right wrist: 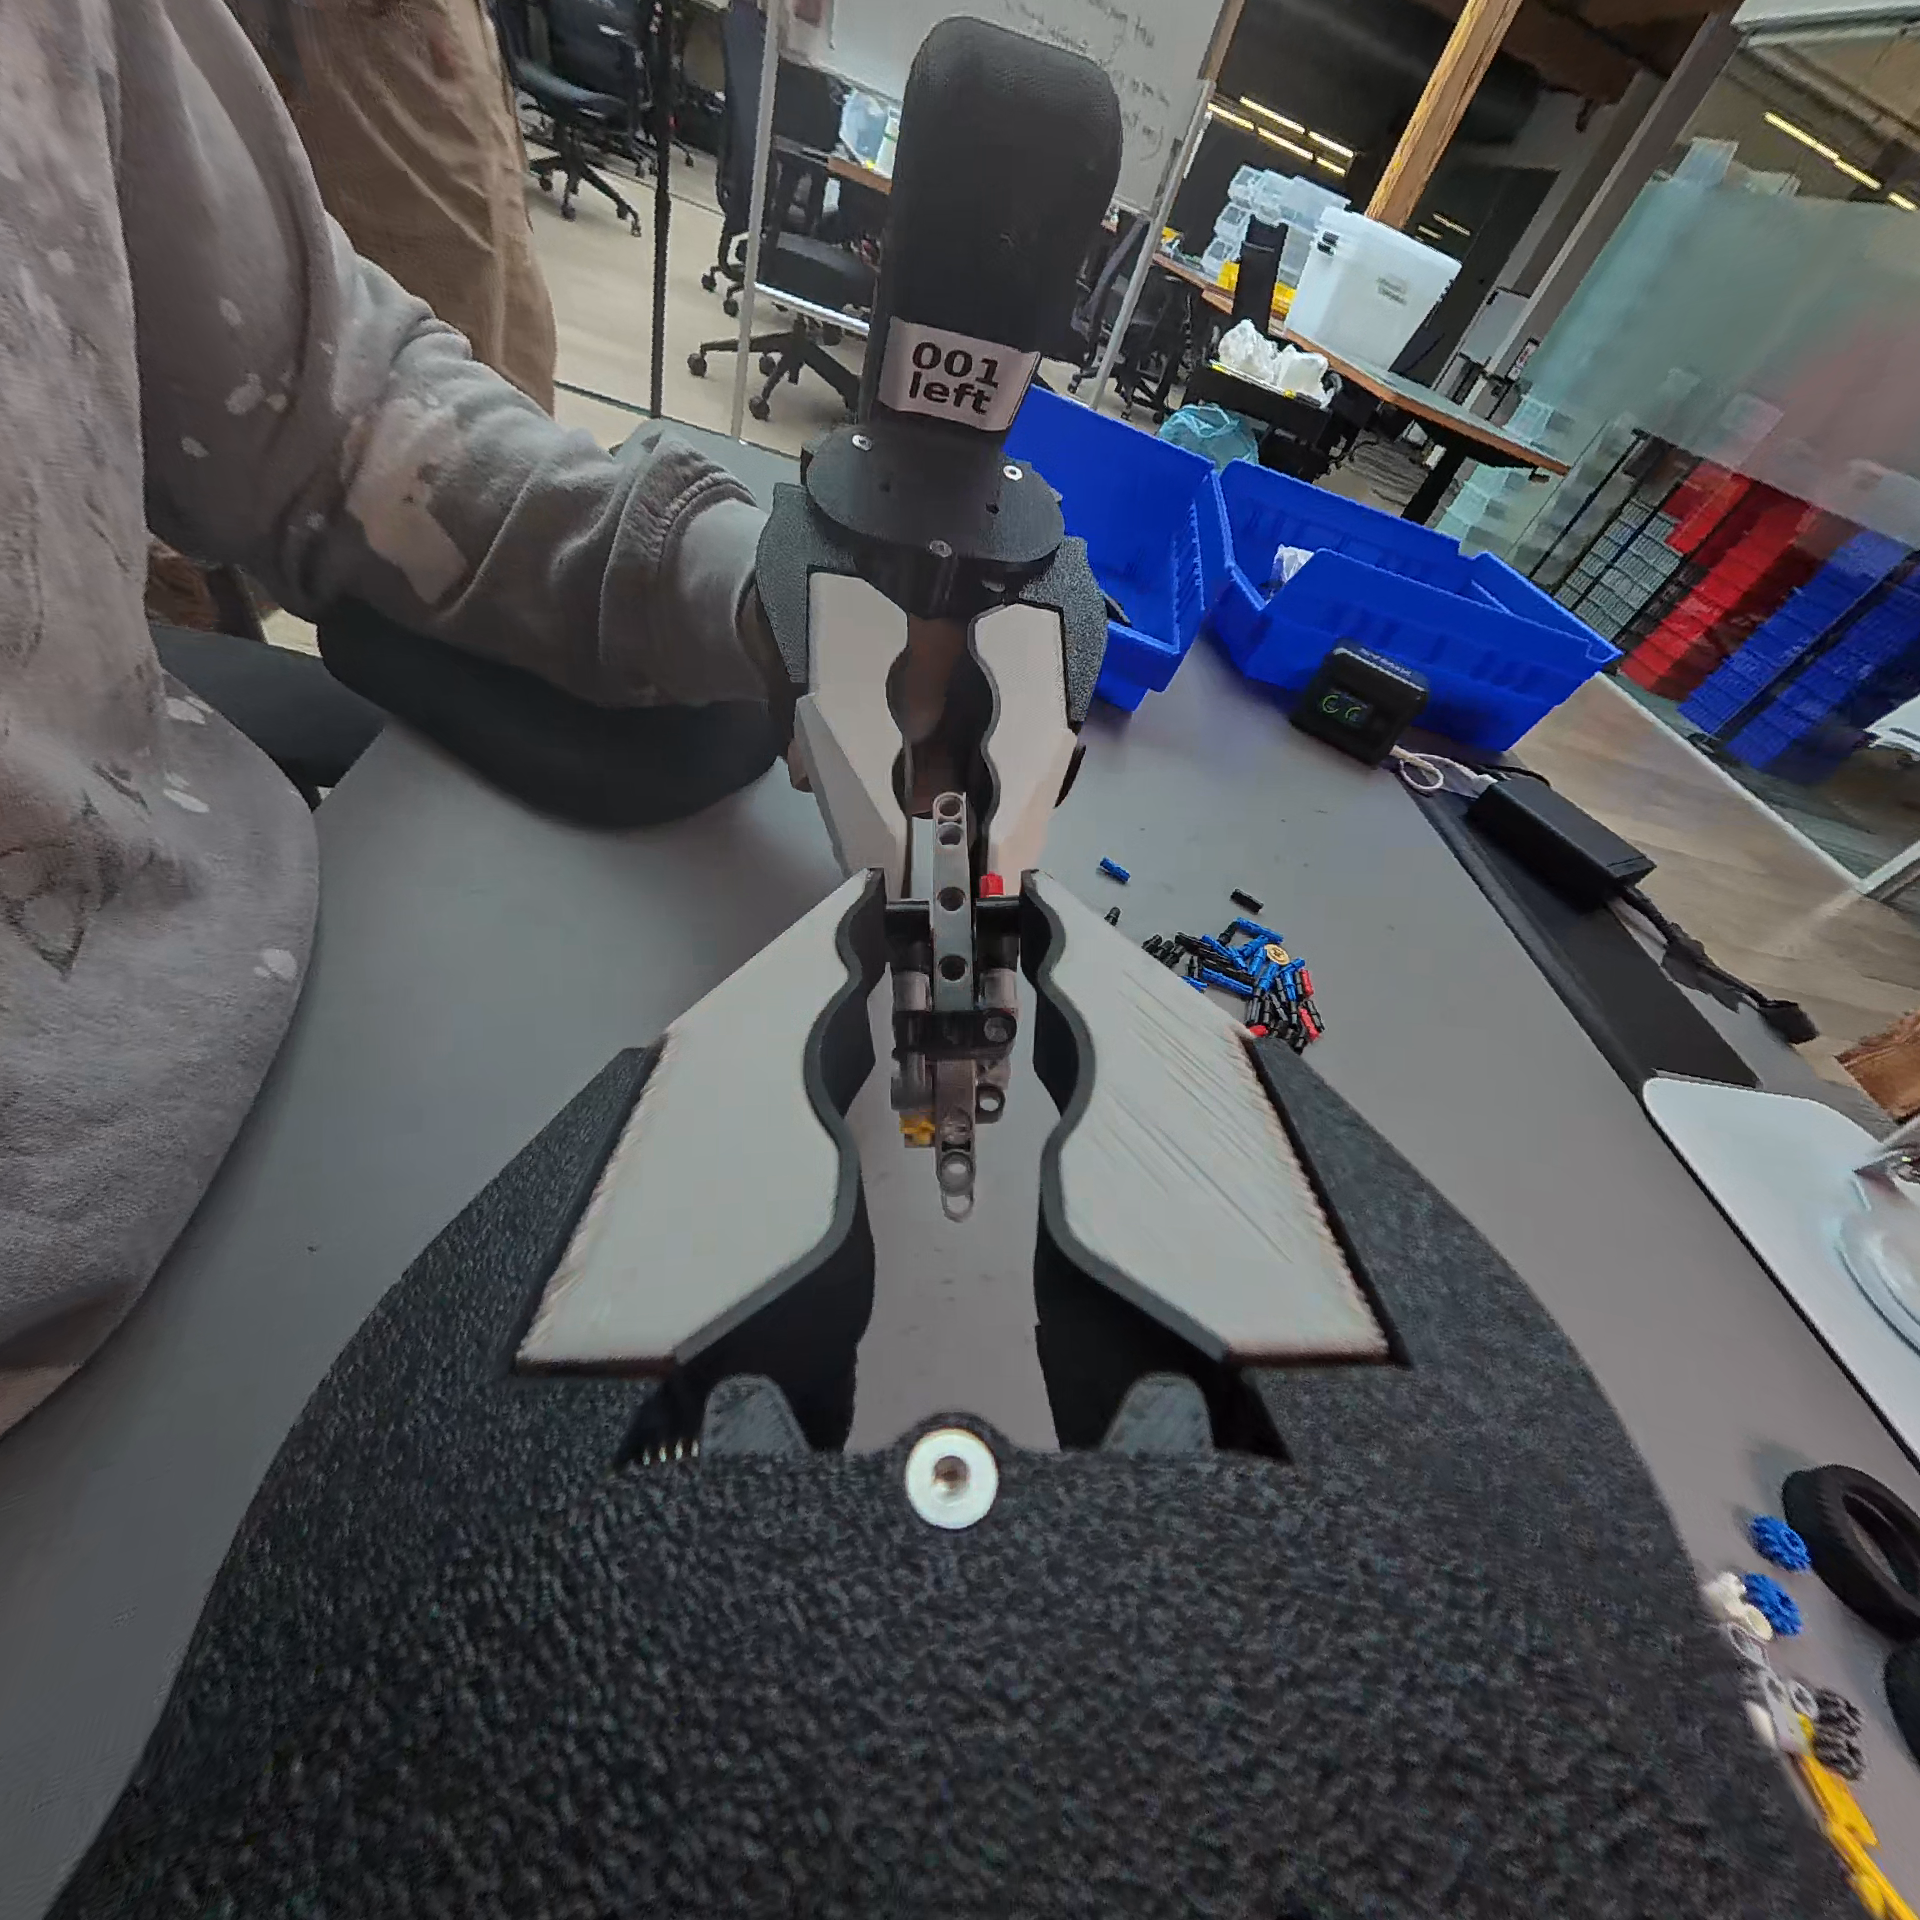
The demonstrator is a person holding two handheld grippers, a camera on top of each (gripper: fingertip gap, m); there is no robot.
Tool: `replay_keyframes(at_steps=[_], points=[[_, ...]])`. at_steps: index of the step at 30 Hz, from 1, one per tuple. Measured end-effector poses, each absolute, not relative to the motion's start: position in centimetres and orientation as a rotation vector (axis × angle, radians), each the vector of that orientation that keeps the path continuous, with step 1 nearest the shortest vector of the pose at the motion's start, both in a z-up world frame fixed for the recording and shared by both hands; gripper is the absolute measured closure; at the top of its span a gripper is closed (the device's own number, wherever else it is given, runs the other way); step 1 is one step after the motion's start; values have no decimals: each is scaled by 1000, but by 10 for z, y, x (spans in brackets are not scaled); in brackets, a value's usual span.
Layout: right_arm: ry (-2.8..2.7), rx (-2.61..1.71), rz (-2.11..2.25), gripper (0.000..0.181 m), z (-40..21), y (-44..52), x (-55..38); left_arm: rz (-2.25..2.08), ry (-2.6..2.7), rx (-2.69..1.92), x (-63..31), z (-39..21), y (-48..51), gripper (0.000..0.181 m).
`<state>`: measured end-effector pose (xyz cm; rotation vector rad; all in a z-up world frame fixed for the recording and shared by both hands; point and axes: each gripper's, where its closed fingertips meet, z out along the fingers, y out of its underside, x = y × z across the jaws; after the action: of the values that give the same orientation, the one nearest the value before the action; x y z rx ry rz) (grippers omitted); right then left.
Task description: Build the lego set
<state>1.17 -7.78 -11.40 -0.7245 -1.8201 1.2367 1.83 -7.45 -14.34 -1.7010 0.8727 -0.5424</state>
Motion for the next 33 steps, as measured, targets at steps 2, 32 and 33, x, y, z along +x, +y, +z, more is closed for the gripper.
replay_keyframes(at_steps=[2, 32, 33], points=[[-1818, -742, 1273, 157, -114, -79, 11, -531, 869, -1711, 18, -147, -72, 171], [-1786, -763, 1245, 170, -116, -64, 15, -656, 643, -1678, 14, -134, -61, 169], [-1777, -762, 1258, 171, -114, -66, 15, -680, 633, -1670, 14, -132, -62, 169]])
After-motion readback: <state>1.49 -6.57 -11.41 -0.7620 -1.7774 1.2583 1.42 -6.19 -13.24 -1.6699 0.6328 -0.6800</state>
